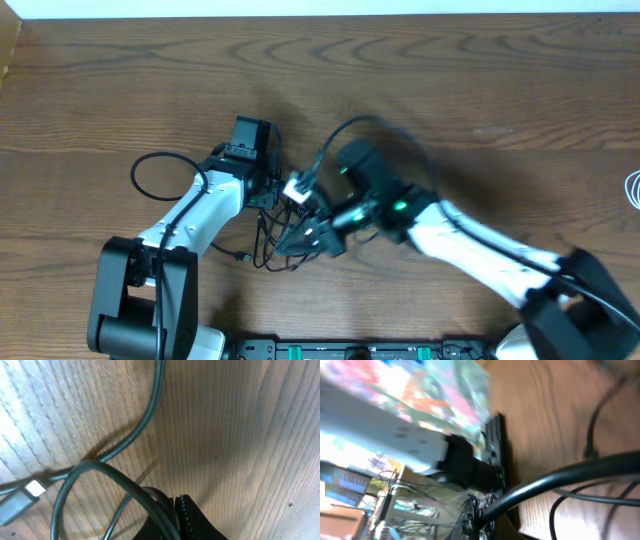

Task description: Untangle cables

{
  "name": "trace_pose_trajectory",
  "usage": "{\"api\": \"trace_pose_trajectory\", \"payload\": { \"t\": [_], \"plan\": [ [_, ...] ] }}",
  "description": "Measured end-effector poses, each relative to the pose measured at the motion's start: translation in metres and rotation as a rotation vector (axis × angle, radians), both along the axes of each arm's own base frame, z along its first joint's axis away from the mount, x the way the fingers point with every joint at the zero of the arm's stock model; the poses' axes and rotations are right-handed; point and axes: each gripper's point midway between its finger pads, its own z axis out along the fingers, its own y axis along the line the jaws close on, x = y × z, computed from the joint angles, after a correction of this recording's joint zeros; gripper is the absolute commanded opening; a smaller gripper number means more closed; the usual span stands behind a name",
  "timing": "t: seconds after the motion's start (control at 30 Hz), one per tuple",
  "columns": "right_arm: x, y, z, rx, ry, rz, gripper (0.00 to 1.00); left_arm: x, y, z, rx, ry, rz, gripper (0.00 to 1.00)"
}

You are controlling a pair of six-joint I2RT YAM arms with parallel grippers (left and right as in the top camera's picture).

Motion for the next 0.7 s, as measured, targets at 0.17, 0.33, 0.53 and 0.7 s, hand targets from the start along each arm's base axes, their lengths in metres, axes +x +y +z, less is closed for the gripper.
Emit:
{"api": "trace_pose_trajectory", "payload": {
  "t": [0.17,0.33,0.53,0.7],
  "plan": [
    [0.046,-0.043,0.026,0.091,-0.077,-0.099,0.01,-0.004,0.009,-0.002,0.022,0.022,0.021,0.08],
    [0.106,-0.102,-0.002,-0.046,-0.001,-0.366,0.01,-0.002,0.031,-0.003,0.053,0.026,0.078,0.08],
    [0.130,-0.161,-0.076,-0.475,0.075,-0.661,0.01,0.004,0.054,-0.002,-0.018,0.032,0.189,0.08],
    [0.131,-0.179,-0.101,-0.665,0.032,-0.733,0.09,0.045,0.039,0.024,-0.232,-0.142,0.129,0.08]
  ]
}}
